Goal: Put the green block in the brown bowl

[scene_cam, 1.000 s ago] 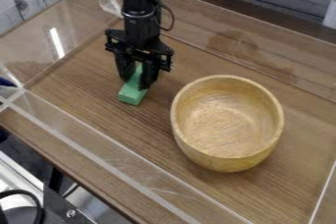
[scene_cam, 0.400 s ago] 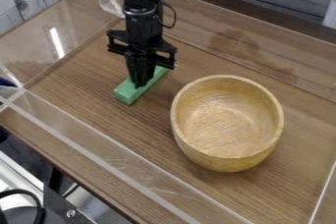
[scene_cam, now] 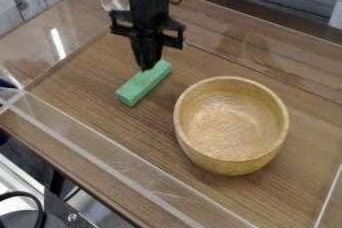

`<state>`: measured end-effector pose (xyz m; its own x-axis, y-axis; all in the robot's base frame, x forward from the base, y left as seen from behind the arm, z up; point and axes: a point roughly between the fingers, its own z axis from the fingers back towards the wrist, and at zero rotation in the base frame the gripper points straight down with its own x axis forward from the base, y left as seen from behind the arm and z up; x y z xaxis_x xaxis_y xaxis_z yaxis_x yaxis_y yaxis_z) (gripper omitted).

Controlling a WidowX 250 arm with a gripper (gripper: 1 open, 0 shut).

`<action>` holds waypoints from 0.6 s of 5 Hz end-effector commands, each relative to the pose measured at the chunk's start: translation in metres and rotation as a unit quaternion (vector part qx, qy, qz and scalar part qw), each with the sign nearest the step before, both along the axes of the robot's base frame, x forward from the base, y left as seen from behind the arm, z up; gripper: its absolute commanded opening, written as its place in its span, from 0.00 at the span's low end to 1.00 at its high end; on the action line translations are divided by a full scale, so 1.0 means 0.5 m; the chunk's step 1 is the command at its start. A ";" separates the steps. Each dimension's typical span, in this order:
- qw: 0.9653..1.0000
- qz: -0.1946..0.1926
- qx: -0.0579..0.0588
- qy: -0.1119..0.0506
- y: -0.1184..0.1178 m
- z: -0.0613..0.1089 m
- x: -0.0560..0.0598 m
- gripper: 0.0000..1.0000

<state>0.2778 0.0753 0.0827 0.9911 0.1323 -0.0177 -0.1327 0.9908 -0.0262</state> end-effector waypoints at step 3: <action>0.999 -0.013 0.007 -0.044 -0.015 0.065 0.028 1.00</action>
